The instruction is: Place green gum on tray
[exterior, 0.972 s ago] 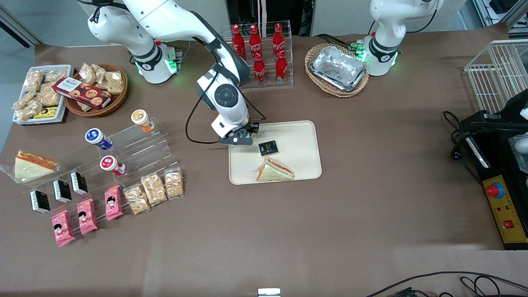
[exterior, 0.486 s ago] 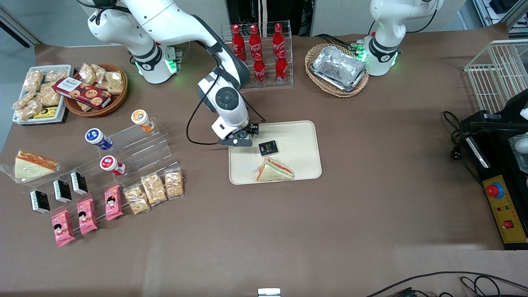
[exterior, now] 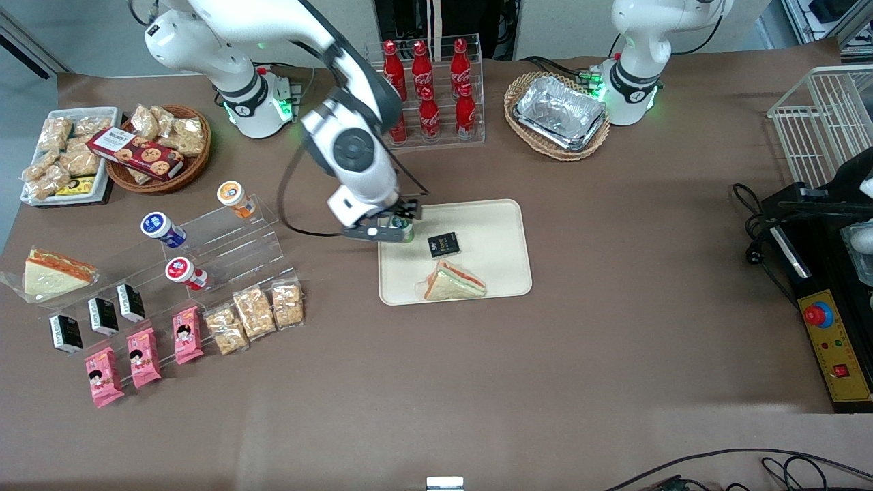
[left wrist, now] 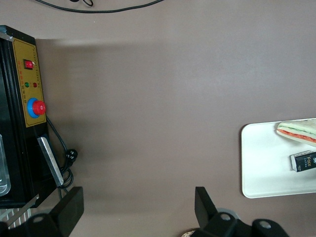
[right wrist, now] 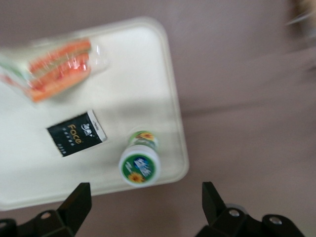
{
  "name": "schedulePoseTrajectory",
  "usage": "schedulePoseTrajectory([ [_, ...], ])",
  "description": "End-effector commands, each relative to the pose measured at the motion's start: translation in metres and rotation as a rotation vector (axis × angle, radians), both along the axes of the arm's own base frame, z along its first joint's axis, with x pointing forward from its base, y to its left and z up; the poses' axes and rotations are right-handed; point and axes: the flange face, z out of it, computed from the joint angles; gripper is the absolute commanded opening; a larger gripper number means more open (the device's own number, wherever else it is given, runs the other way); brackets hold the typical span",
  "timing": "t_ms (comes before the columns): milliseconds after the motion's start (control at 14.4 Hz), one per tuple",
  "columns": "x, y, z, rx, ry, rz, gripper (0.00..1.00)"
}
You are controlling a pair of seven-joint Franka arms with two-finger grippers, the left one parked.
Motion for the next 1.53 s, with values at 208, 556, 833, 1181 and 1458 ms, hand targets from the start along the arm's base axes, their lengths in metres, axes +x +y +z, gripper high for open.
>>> schedulePoseTrajectory([
  [208,0.08,-0.106,0.14,-0.011,-0.013,-0.054,1.0],
  [556,0.103,-0.215,0.172,-0.114,-0.035,0.028,1.0],
  [833,0.124,-0.336,0.182,-0.076,-0.028,0.062,1.0],
  [1181,0.14,-0.441,0.206,-0.044,-0.135,0.173,1.0],
  [1458,0.148,-0.454,0.216,-0.032,-0.175,0.16,1.0],
])
